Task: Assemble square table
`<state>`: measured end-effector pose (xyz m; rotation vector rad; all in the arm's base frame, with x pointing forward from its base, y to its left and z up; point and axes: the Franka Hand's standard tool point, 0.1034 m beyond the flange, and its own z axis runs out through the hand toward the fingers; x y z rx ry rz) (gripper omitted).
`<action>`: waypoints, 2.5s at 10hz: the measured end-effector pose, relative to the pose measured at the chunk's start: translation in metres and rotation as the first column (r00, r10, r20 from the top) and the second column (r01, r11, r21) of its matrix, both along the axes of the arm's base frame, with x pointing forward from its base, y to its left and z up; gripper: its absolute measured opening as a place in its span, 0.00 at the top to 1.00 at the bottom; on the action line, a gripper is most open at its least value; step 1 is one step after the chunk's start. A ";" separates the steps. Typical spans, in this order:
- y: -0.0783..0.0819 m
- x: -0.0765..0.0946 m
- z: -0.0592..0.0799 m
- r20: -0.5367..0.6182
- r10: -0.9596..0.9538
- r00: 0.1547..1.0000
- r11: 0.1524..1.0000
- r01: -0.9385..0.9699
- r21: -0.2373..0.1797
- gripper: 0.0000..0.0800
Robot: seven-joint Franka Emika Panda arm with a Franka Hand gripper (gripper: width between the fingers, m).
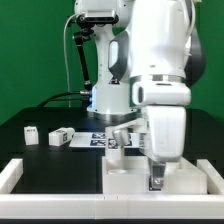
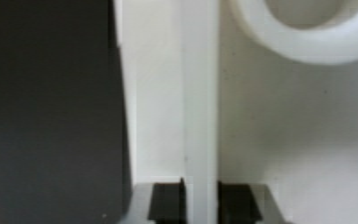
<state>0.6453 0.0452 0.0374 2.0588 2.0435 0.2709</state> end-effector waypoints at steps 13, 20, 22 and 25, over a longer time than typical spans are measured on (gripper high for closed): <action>0.018 0.001 -0.007 -0.031 -0.019 0.999 1.000 0.019 -0.002 0.22; 0.018 0.001 -0.004 -0.029 -0.025 0.999 1.000 0.025 -0.001 0.19; 0.008 -0.011 0.033 -0.050 -0.064 0.997 0.998 0.063 -0.012 0.19; -0.012 -0.020 0.094 -0.042 -0.104 0.994 0.994 0.102 -0.029 0.19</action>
Offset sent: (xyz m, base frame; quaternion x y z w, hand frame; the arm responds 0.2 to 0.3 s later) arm 0.0144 0.0188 -0.0080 -0.0154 -0.0121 0.0174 0.9997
